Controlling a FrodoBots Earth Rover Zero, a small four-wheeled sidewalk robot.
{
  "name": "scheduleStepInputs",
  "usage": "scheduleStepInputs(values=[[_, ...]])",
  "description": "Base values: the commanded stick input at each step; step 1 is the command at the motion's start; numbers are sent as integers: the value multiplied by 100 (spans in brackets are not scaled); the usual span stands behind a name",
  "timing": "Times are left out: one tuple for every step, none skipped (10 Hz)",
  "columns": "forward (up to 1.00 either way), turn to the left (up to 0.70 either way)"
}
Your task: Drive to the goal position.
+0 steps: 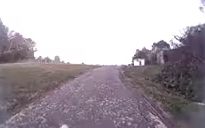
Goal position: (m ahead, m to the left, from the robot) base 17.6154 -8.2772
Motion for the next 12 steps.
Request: scheduleStepInputs(values=[[70, 0], [70, 0], [70, 0], [70, 0], [70, 0], [70, 0], [70, 0], [70, 0], [70, 0], [70, 0], [70, 0], [70, 0]])
